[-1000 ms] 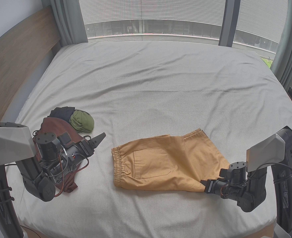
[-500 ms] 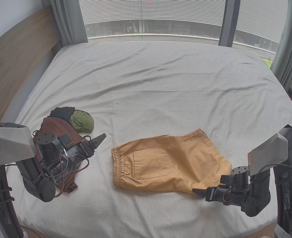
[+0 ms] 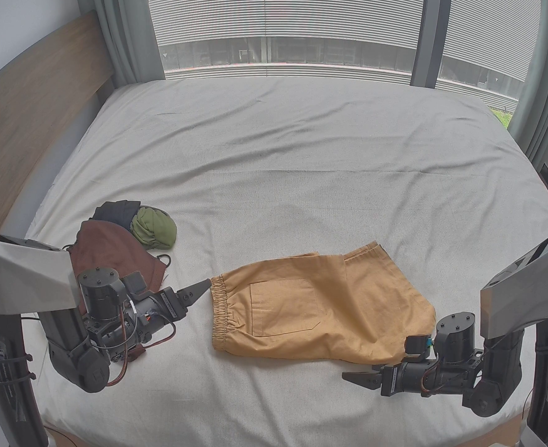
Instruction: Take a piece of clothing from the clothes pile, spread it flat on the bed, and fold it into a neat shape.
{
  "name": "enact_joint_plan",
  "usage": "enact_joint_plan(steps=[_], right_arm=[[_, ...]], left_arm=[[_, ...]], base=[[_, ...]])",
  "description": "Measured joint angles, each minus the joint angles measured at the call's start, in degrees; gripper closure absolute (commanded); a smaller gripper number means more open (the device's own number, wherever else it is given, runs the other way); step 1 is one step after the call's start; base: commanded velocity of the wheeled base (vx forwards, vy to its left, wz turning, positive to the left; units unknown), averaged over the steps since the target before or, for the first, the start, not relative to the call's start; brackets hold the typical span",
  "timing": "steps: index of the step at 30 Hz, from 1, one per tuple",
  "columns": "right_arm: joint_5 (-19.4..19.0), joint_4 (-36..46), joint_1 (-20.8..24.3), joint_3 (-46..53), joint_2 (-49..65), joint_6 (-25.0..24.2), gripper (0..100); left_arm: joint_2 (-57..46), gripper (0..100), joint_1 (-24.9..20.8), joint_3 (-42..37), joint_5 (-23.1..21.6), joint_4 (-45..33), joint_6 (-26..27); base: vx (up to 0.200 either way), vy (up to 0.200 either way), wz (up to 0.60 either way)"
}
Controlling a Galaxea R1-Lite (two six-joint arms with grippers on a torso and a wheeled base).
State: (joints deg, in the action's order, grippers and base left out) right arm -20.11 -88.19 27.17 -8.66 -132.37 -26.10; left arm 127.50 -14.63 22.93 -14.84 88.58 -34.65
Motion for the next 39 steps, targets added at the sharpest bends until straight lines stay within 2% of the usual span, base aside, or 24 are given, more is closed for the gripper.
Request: enact_joint_plan(steps=[6,14,22,39], right_arm=[[-0.90,0.06,1.00,-3.85,3.64,-0.01,0],[-2.60,0.11,0.06,-8.95,4.63,-0.66,0],[-2.63,0.06,-0.52,-9.20,4.74,-0.69,0],[-2.55,-0.05,-0.66,-9.09,4.83,-0.80,0]], left_arm=[[2.54,0,-0.39,-0.44,-0.35,0.02,0.00],[6.68,0,-1.82,-0.56,-0.98,0.07,-2.11],[8.72,0,-4.35,0.68,-0.65,0.10,-9.56],[13.43,0,-6.67,2.50,0.20,0.07,-9.42]], base=[[0.000,0.000,0.00],[0.000,0.000,0.00],[0.000,0.000,0.00],[0.000,0.000,0.00]])
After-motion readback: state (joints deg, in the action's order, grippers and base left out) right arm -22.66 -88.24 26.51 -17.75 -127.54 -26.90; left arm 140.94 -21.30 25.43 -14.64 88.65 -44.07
